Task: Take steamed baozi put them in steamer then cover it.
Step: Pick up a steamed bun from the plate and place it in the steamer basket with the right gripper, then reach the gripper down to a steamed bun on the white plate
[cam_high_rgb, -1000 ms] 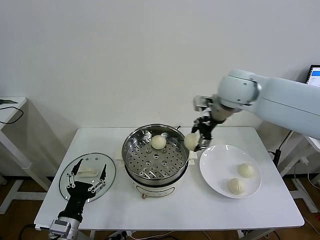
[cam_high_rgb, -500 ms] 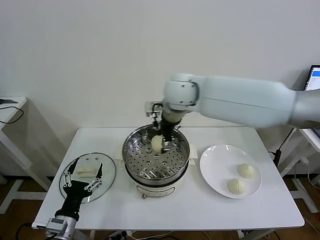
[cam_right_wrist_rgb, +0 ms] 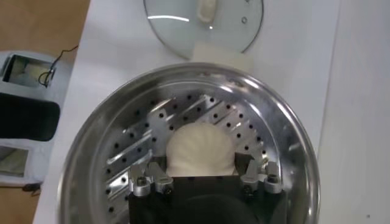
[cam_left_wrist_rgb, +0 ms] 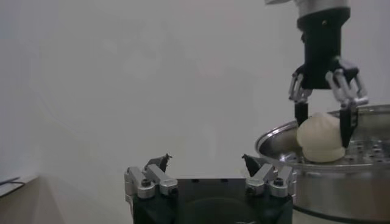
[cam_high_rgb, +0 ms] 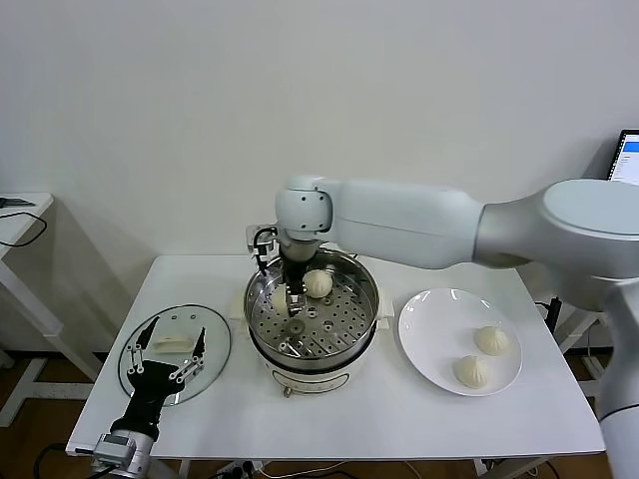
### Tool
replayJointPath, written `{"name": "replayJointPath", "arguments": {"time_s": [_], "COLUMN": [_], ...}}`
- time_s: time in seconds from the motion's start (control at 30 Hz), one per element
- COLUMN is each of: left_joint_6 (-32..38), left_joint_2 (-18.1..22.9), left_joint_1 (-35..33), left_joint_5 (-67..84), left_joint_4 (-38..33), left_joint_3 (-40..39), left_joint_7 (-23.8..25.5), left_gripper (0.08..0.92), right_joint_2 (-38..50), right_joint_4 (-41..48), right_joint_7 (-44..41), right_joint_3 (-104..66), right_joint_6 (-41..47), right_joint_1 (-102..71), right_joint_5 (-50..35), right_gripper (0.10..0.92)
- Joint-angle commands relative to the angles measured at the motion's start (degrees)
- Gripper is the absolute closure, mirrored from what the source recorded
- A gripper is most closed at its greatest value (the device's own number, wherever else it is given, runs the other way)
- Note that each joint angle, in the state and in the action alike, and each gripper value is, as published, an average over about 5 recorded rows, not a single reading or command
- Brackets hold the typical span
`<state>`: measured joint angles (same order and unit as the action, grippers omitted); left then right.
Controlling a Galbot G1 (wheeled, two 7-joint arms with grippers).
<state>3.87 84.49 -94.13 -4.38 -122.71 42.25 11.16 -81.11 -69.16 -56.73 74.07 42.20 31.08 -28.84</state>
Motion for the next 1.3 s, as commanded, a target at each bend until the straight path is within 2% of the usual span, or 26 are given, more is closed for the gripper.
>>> {"name": "replayJointPath", "arguments": {"time_s": [0.03,0.2,0.37,0.53,0.77,0.9,1.13,1.3], "left_joint_6": [0.12,0.22,0.27,0.27,0.33,0.38,0.42,0.59], "left_joint_2": [-0.02,0.04,0.18,0.18,0.23,0.32,0.67,1.05], "left_joint_1": [-0.07,-0.22,-0.28,-0.48,-1.25,-1.5,-2.35,-2.99], "left_joint_5": [0.03,0.05,0.03,0.0,-0.45,-0.84,-1.56,-2.06], "left_joint_4": [0.08,-0.03,-0.07,-0.24,-0.93,-0.97,-1.9,-2.56], "left_joint_3": [0.12,0.02,-0.09,-0.07,-0.5,-0.85,-1.4,-1.53], "left_joint_7": [0.07,0.14,0.16,0.13,0.1,0.05,-0.15,-0.22], "left_gripper": [0.177,0.177,0.177,0.177,0.177,0.177,0.177,0.177], "right_joint_2": [-4.22,-4.74,-4.4,-0.84,13.09,24.01,41.04,48.62], "right_joint_4": [5.57,6.17,5.82,2.76,-7.7,-13.89,-18.82,-19.17], "right_joint_7": [-0.22,-0.27,-0.11,-0.25,-4.59,-9.13,-15.95,-18.53], "right_joint_3": [-0.5,-0.55,-0.51,-1.93,-2.46,-1.24,-0.12,-0.35], "right_joint_6": [-0.09,-0.11,-0.09,0.02,-2.04,-6.62,-16.11,-21.77], "right_joint_1": [-3.0,-3.43,-3.66,-2.03,6.77,11.18,10.88,5.36], "right_joint_5": [2.1,2.27,2.54,1.62,-5.22,-5.22,5.11,14.45], "right_gripper": [0.313,0.299,0.226,0.204,0.203,0.203,0.203,0.203]}}
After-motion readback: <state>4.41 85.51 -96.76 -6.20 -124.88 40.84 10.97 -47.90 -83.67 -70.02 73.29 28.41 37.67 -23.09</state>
